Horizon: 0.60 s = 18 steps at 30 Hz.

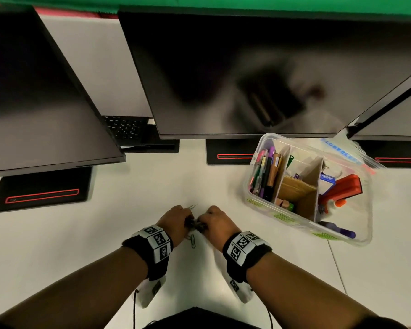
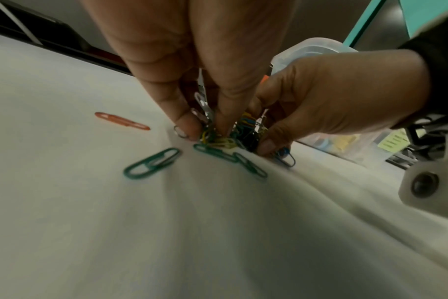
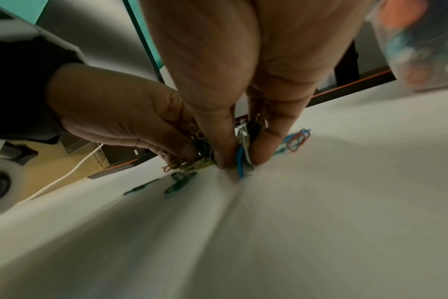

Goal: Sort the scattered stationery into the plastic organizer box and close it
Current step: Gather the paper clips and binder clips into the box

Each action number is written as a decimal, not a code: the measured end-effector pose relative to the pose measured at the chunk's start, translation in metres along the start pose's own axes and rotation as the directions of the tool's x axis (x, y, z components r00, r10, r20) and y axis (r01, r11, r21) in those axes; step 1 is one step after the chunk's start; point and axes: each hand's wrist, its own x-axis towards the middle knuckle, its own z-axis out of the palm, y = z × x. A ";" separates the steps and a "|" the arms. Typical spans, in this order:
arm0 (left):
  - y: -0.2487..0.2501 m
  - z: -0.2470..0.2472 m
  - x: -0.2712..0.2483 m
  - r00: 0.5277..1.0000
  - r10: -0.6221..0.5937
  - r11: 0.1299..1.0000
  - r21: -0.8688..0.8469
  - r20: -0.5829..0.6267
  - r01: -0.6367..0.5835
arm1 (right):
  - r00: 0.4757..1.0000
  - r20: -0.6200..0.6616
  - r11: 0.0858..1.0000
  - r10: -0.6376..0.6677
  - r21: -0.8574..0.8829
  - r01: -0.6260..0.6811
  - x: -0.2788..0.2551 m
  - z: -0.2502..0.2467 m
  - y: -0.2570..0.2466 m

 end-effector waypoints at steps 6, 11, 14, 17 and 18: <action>0.028 -0.020 -0.002 0.999 0.014 0.995 -0.095 -0.031 -0.017 | 0.998 -0.033 0.998 0.057 0.009 -0.057 -0.003 -0.027 -0.006; 0.051 -0.039 -0.005 0.991 0.036 0.985 -0.163 -0.132 -0.058 | 0.990 -0.120 0.996 0.079 0.051 -0.073 -0.019 -0.059 -0.016; 0.068 -0.060 -0.011 0.983 0.075 0.979 -0.175 -0.168 -0.105 | 0.978 -0.197 0.997 0.064 0.049 -0.056 -0.031 -0.086 -0.025; 0.093 -0.083 -0.014 0.970 0.145 0.975 -0.137 -0.197 -0.174 | 0.960 -0.273 0.997 0.059 0.065 -0.043 -0.046 -0.117 -0.030; 0.104 -0.090 -0.014 0.965 0.166 0.973 -0.124 -0.204 -0.194 | 0.953 -0.297 0.997 0.062 0.062 -0.045 -0.052 -0.130 -0.030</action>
